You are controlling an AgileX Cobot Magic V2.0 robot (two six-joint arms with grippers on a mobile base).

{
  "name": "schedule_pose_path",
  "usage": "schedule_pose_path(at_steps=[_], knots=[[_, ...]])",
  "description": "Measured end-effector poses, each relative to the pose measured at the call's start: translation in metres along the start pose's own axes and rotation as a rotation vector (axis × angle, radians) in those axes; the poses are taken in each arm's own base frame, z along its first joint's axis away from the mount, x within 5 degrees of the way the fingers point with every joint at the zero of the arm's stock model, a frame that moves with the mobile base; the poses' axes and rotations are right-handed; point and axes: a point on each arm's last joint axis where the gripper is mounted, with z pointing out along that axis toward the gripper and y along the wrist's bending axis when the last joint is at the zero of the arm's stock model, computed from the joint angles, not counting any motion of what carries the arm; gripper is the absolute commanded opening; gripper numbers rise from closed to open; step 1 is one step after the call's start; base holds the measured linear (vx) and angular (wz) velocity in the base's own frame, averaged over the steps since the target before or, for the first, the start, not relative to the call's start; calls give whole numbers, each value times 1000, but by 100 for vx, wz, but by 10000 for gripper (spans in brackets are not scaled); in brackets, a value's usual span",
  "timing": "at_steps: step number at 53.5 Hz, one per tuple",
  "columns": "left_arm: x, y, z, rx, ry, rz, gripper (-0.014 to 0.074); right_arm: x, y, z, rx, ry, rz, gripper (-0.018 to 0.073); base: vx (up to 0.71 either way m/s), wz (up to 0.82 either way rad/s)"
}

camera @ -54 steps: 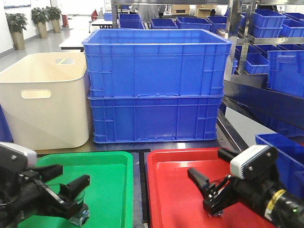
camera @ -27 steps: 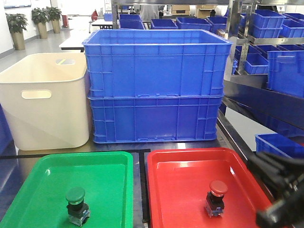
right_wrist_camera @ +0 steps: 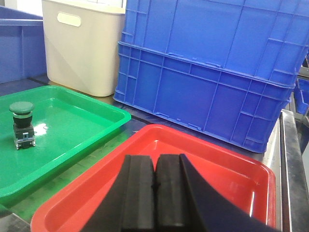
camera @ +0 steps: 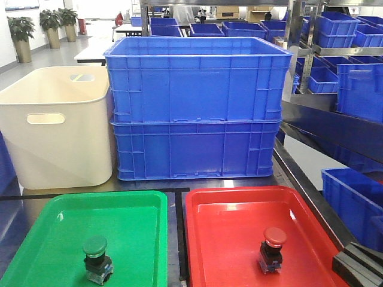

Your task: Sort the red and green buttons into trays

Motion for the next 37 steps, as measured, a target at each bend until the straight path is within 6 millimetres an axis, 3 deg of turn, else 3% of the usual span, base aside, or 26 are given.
schedule_pose_path(at_steps=[26, 37], knots=[[2, 3, 3, -23, -27, 60, -5, 0, 0, 0, -1, 2, -2, -12, 0, 0], [30, 15, -1, -138, -273, 140, -5, 0, 0, 0, -1, 2, -2, -12, 0, 0]])
